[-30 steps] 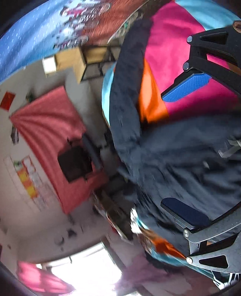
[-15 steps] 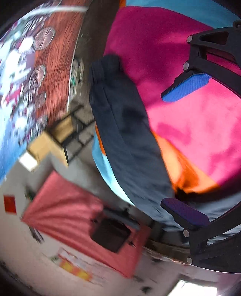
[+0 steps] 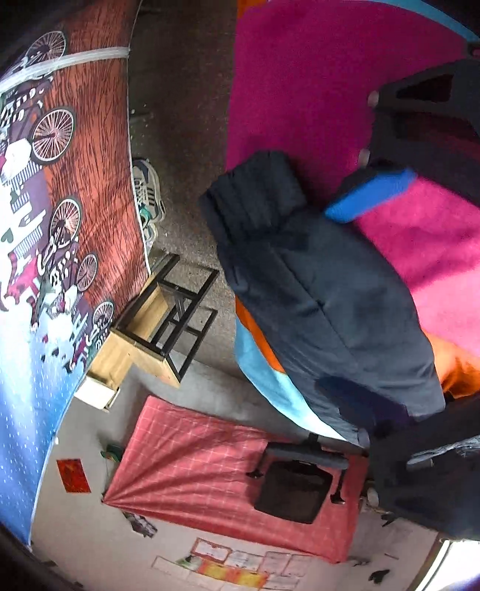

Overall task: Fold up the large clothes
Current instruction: 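Grasp the jacket sleeve cuff with the right gripper and lift it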

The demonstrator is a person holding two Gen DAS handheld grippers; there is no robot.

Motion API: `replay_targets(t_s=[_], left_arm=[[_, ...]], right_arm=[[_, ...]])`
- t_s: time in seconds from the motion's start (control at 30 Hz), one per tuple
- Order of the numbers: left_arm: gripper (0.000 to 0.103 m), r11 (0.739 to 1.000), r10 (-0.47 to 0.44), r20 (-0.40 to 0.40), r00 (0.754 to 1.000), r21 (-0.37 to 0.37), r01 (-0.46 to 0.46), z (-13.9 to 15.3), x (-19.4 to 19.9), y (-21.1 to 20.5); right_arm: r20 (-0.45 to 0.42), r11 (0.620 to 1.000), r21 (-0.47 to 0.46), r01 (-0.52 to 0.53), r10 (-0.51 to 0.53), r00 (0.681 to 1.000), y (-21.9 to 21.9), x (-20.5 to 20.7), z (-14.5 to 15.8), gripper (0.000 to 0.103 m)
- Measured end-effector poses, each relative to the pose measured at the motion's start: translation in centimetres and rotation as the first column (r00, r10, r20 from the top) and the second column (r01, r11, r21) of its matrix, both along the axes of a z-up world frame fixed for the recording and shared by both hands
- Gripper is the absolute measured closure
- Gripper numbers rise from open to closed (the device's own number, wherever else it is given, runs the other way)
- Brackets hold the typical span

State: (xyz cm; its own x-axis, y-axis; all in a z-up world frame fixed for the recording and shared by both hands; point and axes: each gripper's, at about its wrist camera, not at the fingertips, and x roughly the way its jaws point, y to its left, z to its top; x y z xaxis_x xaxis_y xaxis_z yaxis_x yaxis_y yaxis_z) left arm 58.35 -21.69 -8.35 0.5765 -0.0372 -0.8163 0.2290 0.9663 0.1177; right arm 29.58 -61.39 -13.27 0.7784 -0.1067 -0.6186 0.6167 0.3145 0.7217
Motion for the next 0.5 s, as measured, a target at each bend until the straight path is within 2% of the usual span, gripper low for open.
replay_targets(t_s=[0.03, 0.07, 0.1, 0.13, 0.2, 0.37, 0.5], left_arm=[[0.002, 1.0, -0.014, -0.01, 1.0, 0.013, 0.014, -0.5, 0.4, -0.2], [0.002, 0.999, -0.025, -0.02, 0.999, 0.036, 0.026, -1.2, 0.7, -0.4], [0.001, 0.997, -0.036, -0.038, 0.999, 0.06, 0.038, -1.9, 1.0, -0.5], [0.001, 0.997, -0.039, -0.053, 0.998, 0.064, 0.043, -2.7, 1.2, -0.2], [0.001, 0.999, -0.027, -0.067, 0.997, 0.036, 0.029, -3.6, 1.5, 0.6], [0.001, 1.0, -0.023, -0.07, 0.997, 0.014, 0.024, -3.3, 1.3, 1.7], [0.001, 0.995, -0.036, -0.088, 0.995, -0.099, 0.027, -0.9, 0.8, 4.6]], right_arm=[[-0.011, 1.0, -0.001, 0.008, -0.008, 1.0, 0.0, 0.0, -0.3, 0.055], [-0.014, 1.0, 0.0, 0.013, -0.013, 1.0, 0.0, 0.1, -0.5, 0.058], [-0.008, 1.0, 0.003, 0.013, -0.013, 1.0, 0.0, 0.2, -0.7, 0.068], [0.007, 1.0, 0.003, 0.011, -0.011, 1.0, 0.0, 0.2, -0.7, 0.077], [0.026, 1.0, -0.028, 0.012, -0.011, 1.0, 0.4, 0.5, -0.2, 0.088], [0.038, 0.972, -0.234, -0.003, 0.013, 0.999, 2.4, 0.9, 3.8, 0.094], [0.074, 0.925, -0.379, -0.031, 0.063, 0.995, 4.5, 1.5, 8.5, 0.095]])
